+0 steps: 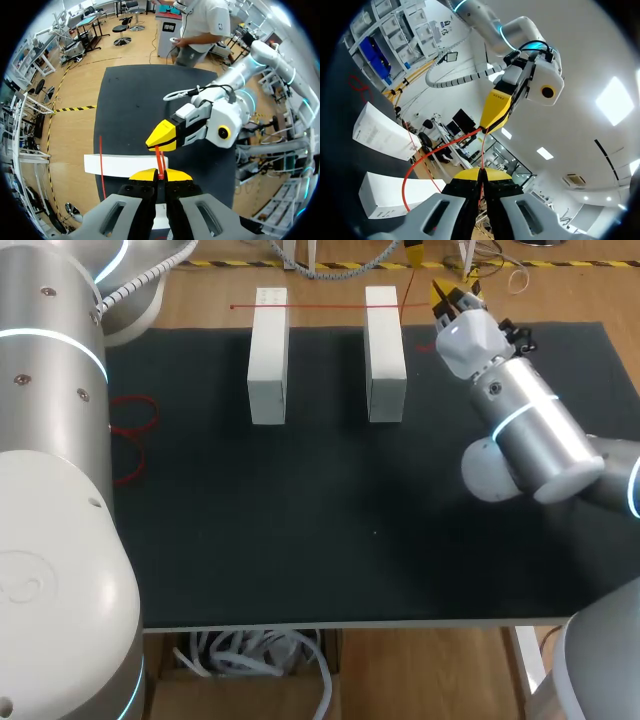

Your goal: Grab the tape and strap the tape.

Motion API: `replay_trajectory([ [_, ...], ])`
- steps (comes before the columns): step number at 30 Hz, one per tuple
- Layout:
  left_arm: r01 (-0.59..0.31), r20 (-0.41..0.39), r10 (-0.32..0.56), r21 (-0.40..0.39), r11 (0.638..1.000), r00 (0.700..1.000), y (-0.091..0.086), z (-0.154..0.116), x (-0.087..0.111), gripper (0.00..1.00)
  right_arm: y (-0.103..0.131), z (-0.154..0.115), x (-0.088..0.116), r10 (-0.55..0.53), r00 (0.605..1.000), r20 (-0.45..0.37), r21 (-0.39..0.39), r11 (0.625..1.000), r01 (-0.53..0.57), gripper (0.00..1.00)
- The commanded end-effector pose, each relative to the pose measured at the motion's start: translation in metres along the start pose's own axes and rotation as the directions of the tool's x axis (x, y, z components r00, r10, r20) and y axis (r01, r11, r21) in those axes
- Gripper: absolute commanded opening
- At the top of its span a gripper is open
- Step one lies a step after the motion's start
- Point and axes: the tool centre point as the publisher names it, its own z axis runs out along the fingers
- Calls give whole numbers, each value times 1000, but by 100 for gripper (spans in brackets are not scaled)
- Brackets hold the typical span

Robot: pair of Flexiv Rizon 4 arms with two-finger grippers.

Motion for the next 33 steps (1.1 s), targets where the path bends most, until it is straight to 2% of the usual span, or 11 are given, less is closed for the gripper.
replay_trajectory([
  [1, 3, -5, -3, -6, 1000, 1000, -1, -2, -1, 0, 2, 1, 2, -4, 1000, 5, 12, 1000, 4, 0],
  [33, 3, -5, -3, -6, 1000, 1000, -1, -2, -1, 0, 7, 0, 1, -6, 1000, 13, 12, 1000, 6, 0],
])
